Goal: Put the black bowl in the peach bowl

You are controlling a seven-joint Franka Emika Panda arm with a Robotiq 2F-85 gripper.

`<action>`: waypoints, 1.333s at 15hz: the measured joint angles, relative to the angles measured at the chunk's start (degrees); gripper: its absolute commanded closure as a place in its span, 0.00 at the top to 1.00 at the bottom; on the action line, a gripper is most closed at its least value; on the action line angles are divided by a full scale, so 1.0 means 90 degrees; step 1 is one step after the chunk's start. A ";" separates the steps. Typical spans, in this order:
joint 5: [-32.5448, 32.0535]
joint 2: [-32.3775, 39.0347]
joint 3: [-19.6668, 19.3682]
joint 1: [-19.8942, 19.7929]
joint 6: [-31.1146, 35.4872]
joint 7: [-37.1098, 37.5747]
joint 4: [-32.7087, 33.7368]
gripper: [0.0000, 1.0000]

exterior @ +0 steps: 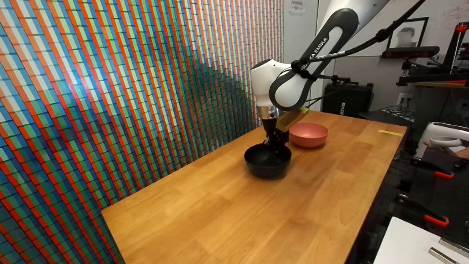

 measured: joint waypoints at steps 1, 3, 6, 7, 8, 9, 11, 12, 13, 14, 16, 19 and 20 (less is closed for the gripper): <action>0.0021 -0.0010 -0.0009 0.0000 -0.0002 0.0000 0.0028 0.09; 0.0107 -0.0029 -0.0037 -0.0001 -0.0005 -0.0005 0.0062 0.09; 0.0296 -0.0137 -0.0101 -0.0015 -0.0017 -0.0005 0.0079 0.08; 0.0352 -0.0182 -0.0132 -0.0031 -0.0017 -0.0006 0.0083 0.08; 0.0393 -0.0239 -0.0170 -0.0056 -0.0023 -0.0006 0.0086 0.08; 0.0418 -0.0295 -0.0216 -0.0083 -0.0023 -0.0006 0.0090 0.06; 0.0470 -0.0444 -0.0310 -0.0167 -0.0035 -0.0009 0.0098 0.07; 0.0504 -0.0538 -0.0351 -0.0223 -0.0044 -0.0016 0.0101 0.07; 0.0532 -0.0639 -0.0397 -0.0287 -0.0061 -0.0023 0.0103 0.08; 0.0553 -0.0753 -0.0436 -0.0359 -0.0084 -0.0031 0.0103 0.08; 0.0581 -0.0998 -0.0522 -0.0531 -0.0143 -0.0044 0.0103 0.07; 0.0623 -0.1310 -0.0630 -0.0802 -0.0244 -0.0062 0.0101 0.08; 0.0654 -0.1394 -0.0647 -0.0894 -0.0281 -0.0068 0.0098 0.07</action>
